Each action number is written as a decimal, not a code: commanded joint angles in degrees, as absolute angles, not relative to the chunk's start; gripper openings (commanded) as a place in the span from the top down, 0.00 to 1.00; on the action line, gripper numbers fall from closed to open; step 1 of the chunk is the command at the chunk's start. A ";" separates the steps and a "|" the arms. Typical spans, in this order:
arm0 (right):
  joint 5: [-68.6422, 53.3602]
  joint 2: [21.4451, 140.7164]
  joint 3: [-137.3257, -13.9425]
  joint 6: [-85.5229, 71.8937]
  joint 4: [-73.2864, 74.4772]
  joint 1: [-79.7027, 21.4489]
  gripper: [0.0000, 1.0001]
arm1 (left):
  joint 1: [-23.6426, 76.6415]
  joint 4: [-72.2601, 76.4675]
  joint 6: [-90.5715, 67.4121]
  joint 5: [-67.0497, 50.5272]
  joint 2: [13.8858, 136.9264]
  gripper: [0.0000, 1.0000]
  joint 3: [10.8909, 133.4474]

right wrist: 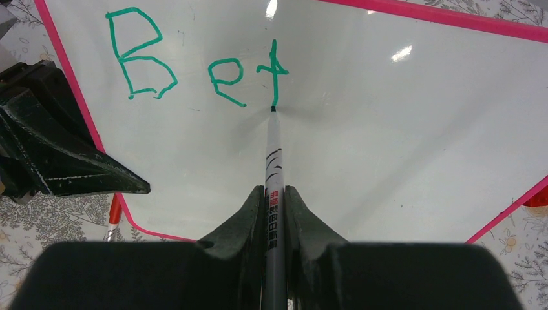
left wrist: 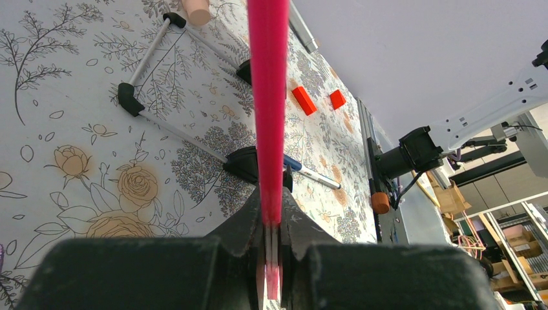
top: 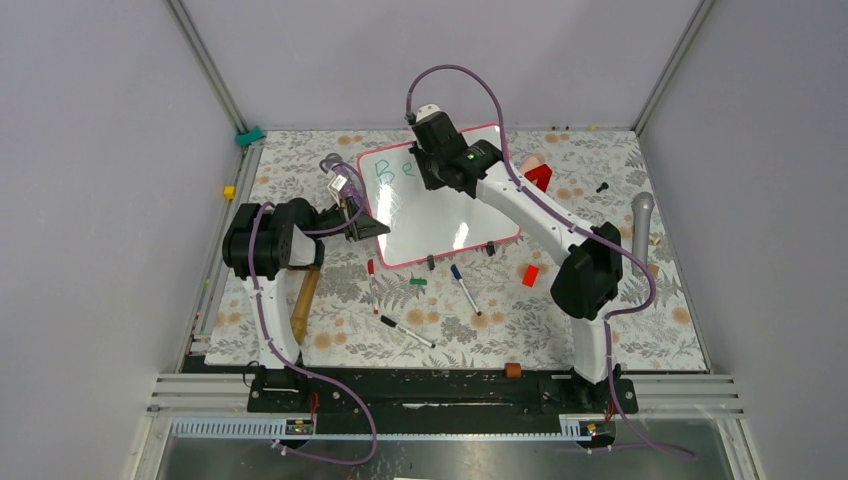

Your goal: Write a sentence on the whiteboard

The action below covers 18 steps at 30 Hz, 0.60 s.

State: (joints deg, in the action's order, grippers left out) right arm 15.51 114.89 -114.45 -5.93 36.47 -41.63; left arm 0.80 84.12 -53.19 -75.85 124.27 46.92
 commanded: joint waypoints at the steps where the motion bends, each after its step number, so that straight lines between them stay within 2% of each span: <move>1: 17.09 113.07 -113.55 -6.48 35.86 -41.30 1.00 | 2.02 83.98 -52.51 -76.95 125.58 1.00 47.81; 18: 21.44 113.84 -115.68 -6.37 35.90 -41.31 1.00 | 2.02 84.00 -52.56 -76.96 125.58 1.00 47.86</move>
